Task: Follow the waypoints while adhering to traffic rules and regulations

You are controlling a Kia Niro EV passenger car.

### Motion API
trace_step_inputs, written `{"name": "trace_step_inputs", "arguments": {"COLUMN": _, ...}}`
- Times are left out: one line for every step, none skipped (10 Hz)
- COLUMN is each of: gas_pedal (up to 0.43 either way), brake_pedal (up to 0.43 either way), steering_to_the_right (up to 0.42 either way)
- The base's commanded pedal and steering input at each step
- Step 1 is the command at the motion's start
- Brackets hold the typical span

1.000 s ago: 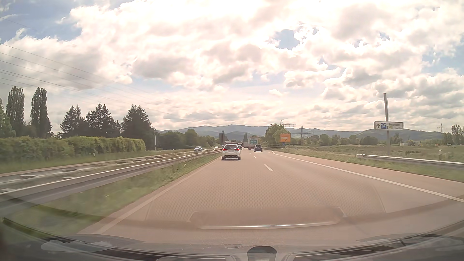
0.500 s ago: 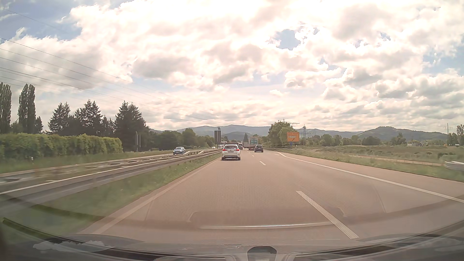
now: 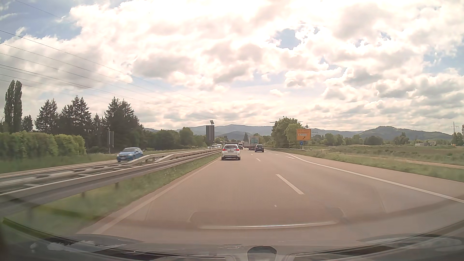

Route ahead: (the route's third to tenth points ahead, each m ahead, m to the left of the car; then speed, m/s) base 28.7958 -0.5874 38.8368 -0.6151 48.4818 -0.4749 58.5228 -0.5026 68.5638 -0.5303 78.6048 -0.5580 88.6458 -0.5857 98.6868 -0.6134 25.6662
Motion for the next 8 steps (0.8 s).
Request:
{"name": "trace_step_inputs", "arguments": {"gas_pedal": 0.189, "brake_pedal": 0.000, "steering_to_the_right": 0.000}}
{"name": "trace_step_inputs", "arguments": {"gas_pedal": 0.189, "brake_pedal": 0.000, "steering_to_the_right": 0.000}}
{"name": "trace_step_inputs", "arguments": {"gas_pedal": 0.189, "brake_pedal": 0.000, "steering_to_the_right": 0.000}}
{"name": "trace_step_inputs", "arguments": {"gas_pedal": 0.189, "brake_pedal": 0.000, "steering_to_the_right": 0.000}}
{"name": "trace_step_inputs", "arguments": {"gas_pedal": 0.189, "brake_pedal": 0.000, "steering_to_the_right": 0.000}}
{"name": "trace_step_inputs", "arguments": {"gas_pedal": 0.189, "brake_pedal": 0.000, "steering_to_the_right": 0.000}}
{"name": "trace_step_inputs", "arguments": {"gas_pedal": 0.189, "brake_pedal": 0.000, "steering_to_the_right": 0.000}}
{"name": "trace_step_inputs", "arguments": {"gas_pedal": 0.189, "brake_pedal": 0.000, "steering_to_the_right": 0.000}}
